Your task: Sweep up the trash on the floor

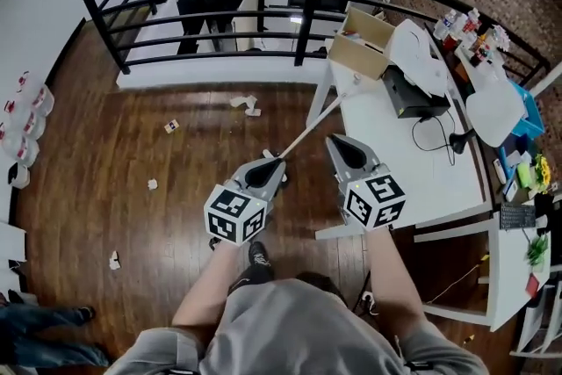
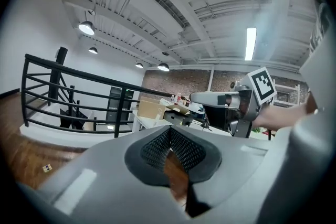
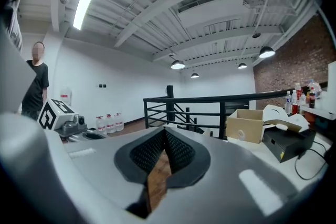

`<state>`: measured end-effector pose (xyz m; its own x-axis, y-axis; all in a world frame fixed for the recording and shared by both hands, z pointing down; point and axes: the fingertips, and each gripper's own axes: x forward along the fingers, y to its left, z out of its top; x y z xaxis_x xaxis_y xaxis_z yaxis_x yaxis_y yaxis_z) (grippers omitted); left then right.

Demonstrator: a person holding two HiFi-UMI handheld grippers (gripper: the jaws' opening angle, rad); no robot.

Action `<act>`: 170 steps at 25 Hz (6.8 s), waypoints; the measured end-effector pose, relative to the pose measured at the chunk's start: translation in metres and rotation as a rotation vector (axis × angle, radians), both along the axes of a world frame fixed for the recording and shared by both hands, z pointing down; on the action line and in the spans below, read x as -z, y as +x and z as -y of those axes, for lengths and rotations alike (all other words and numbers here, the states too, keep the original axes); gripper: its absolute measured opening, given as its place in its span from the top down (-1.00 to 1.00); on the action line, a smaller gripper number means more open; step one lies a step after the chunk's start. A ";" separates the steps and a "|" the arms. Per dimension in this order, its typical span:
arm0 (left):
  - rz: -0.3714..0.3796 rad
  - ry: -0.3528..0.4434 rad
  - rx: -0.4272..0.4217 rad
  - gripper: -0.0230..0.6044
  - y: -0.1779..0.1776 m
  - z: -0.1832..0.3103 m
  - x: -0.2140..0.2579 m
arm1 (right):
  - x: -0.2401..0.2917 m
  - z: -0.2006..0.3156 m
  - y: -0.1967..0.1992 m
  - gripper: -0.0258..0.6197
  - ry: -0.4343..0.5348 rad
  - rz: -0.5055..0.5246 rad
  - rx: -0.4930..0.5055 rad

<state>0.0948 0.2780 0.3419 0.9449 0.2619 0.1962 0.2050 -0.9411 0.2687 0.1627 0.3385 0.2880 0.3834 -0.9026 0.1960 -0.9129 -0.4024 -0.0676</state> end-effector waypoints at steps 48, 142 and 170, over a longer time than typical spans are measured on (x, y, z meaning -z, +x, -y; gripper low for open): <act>0.243 0.010 0.041 0.91 0.212 0.005 -0.133 | -0.197 0.049 0.316 0.48 -0.165 0.288 -0.060; 0.341 0.033 0.271 0.48 0.146 0.236 -0.317 | -0.121 0.287 0.066 0.63 -0.125 0.082 0.626; 0.470 0.034 0.919 0.49 -0.399 0.484 -0.197 | -0.009 0.533 -0.422 0.63 -0.010 0.159 1.375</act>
<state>-0.3044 -0.2056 0.5390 0.6038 -0.5347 0.5913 -0.7157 -0.6903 0.1066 -0.2594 -0.1949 0.2970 -0.8313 -0.5315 0.1623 -0.5554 0.8046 -0.2098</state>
